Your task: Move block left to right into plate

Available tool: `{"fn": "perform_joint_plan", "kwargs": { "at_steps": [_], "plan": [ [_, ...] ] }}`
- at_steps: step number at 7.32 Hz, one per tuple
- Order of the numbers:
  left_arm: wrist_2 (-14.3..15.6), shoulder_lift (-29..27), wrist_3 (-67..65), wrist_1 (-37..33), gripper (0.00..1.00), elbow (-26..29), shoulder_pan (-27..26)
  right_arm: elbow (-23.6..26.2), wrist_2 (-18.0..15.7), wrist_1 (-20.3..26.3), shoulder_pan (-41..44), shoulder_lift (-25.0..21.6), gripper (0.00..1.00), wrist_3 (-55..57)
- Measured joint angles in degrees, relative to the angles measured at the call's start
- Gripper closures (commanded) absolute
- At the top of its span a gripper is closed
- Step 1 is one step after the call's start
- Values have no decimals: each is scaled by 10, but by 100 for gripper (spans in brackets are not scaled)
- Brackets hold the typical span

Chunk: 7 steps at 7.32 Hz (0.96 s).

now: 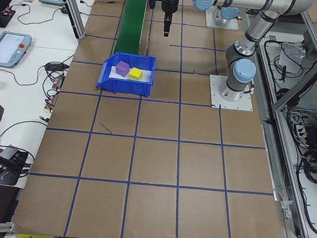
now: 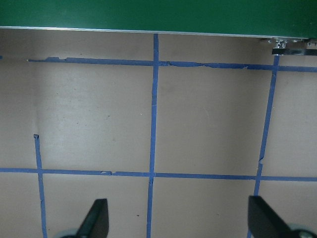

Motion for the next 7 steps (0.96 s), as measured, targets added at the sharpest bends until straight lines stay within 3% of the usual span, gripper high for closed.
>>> {"fn": "perform_joint_plan", "kwargs": {
  "at_steps": [4, 7],
  "plan": [
    [-6, -16, 11, 12, 0, -7, -1, 0, -1, 1, 0, 0, 0, 0],
    [-3, -95, 87, 97, 0, -11, 20, 0, -1, 2, 0, 0, 0, 0]
  ]
}}
